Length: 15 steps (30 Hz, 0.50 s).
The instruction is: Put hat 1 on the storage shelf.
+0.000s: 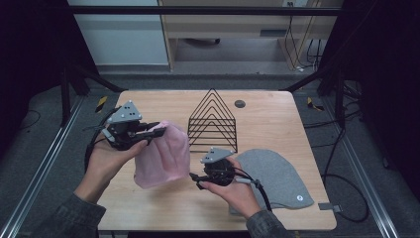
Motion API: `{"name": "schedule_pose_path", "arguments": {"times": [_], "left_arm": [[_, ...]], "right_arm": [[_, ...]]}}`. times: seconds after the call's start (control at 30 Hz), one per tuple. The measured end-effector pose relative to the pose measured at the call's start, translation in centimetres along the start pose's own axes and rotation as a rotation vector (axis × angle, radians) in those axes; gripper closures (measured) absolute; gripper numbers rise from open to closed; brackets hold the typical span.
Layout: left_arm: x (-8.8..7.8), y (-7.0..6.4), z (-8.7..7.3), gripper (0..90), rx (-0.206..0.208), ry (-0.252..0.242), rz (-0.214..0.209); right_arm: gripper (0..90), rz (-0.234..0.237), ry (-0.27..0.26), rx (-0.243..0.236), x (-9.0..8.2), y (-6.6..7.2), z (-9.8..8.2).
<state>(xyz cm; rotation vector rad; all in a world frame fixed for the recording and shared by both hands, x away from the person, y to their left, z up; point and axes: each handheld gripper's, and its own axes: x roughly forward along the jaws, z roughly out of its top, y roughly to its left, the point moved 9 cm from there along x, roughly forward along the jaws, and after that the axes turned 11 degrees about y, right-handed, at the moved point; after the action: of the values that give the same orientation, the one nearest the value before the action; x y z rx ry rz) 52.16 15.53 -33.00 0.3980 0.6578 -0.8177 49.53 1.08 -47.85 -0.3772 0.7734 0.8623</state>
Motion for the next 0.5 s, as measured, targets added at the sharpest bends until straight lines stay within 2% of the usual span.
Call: {"name": "schedule_pose_path", "arguments": {"times": [0.1,0.23,0.3,0.33,0.37,0.4,0.5], "left_arm": [[0.0,-0.4,0.5,75.8,0.010,-0.002,-0.007],[0.1,-0.8,1.0,75.7,0.016,-0.001,-0.016],[0.1,-0.9,1.2,75.7,0.010,-0.008,-0.028],[0.1,-0.9,1.2,75.7,0.013,-0.005,-0.027],[0.1,-1.0,1.2,75.6,0.010,-0.006,-0.031],[0.1,-0.9,1.3,75.6,0.008,-0.007,-0.034],[0.0,-0.6,1.3,75.5,0.006,-0.005,-0.032]], "right_arm": [[34.8,0.011,0.005,0.002,0.3,0.2,0.0],[39.8,0.049,0.016,-0.010,1.3,0.9,0.2],[48.5,0.070,0.014,-0.017,1.7,1.1,0.5],[48.5,0.070,0.014,-0.017,1.7,1.1,0.5],[53.1,0.085,0.008,-0.013,1.8,1.3,0.6],[63.6,0.098,0.006,-0.020,1.7,1.3,0.7],[75.4,0.114,-0.007,-0.028,1.2,1.3,0.8]]}}
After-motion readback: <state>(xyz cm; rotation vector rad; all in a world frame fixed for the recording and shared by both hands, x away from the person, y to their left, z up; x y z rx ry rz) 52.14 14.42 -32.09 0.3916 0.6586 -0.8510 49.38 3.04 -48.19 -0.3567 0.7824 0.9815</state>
